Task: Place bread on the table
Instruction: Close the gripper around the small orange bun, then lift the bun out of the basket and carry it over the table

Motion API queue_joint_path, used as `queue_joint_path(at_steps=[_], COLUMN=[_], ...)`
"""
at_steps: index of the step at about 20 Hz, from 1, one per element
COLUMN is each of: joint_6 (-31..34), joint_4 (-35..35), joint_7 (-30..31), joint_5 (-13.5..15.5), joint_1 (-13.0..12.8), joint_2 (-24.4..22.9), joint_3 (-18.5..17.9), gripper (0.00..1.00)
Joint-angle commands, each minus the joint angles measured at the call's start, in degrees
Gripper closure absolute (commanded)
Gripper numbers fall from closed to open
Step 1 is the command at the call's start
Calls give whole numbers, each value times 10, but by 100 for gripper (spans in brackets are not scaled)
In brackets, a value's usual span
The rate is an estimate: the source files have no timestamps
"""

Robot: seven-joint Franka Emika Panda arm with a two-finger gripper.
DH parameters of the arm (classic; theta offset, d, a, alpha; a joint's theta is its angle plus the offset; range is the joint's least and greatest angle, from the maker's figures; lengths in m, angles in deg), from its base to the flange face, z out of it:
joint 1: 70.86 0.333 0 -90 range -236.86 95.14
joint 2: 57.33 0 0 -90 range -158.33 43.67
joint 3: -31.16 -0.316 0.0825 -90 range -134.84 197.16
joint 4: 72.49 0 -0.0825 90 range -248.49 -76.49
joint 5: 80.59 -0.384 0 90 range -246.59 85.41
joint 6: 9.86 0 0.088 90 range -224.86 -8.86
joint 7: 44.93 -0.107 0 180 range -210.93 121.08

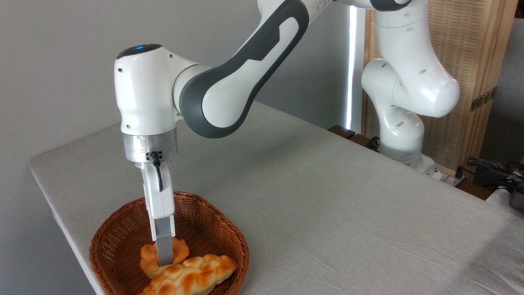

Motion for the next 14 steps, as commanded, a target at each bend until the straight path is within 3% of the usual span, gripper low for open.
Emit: queue_joint_path(at_steps=[1, 4, 9, 11, 14], joint_6=[-7, 4, 107, 160, 301], joint_4=[-14, -11, -11, -13, -22], joint_7=[18, 55, 63, 63, 51], joint_5=[1, 8, 15, 30, 30], joint_1=[3, 4, 4, 4, -9], joint_2=[-19, -48, -139, -169, -210], joint_3=[0, -1, -8, -15, -39], gripper=[98, 98, 98, 98, 95])
